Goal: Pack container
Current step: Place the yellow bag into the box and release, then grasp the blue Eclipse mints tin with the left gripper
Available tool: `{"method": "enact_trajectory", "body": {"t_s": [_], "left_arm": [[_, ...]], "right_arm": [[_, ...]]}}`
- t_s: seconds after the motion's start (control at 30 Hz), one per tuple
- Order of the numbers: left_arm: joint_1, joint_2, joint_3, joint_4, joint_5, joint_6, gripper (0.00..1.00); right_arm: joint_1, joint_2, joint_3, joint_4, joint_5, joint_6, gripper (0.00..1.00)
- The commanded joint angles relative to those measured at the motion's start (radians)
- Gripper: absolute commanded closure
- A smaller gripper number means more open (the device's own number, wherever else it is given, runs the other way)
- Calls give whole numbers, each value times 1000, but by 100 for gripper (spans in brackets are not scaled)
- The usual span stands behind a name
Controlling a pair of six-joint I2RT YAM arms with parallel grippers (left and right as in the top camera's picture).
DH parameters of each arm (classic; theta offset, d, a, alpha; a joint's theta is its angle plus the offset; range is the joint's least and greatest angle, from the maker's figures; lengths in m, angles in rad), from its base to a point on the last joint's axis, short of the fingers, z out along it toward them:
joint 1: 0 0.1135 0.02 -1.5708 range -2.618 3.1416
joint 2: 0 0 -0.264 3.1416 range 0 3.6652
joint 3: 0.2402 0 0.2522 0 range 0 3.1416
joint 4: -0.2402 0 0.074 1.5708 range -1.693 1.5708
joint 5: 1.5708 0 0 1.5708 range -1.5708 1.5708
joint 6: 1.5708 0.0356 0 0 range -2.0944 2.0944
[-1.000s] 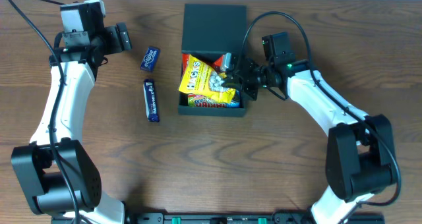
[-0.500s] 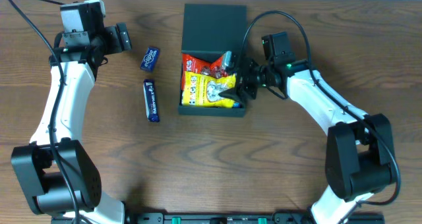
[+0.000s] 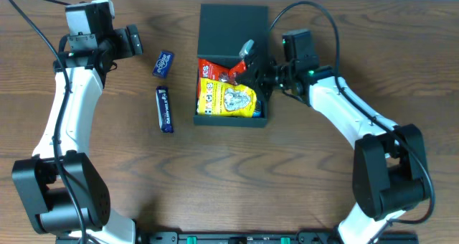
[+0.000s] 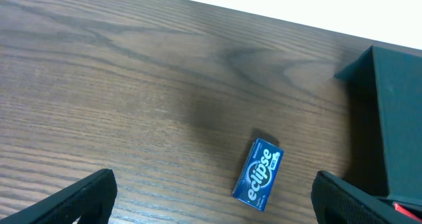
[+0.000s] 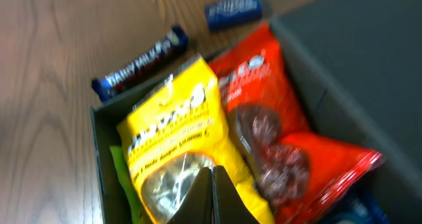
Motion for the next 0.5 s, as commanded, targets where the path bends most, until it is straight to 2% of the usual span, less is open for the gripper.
{"method": "enact_trajectory", "body": {"t_s": [0.0, 0.17, 0.47], "left_arm": [[2, -28, 16, 0, 3, 18, 5], [2, -28, 16, 0, 3, 18, 5], [2, -28, 16, -13, 3, 18, 5]], "right_arm": [[48, -12, 3, -34, 91, -56, 99], [95, 18, 3, -43, 185, -75, 99], [109, 106, 3, -6, 175, -45, 99]]}}
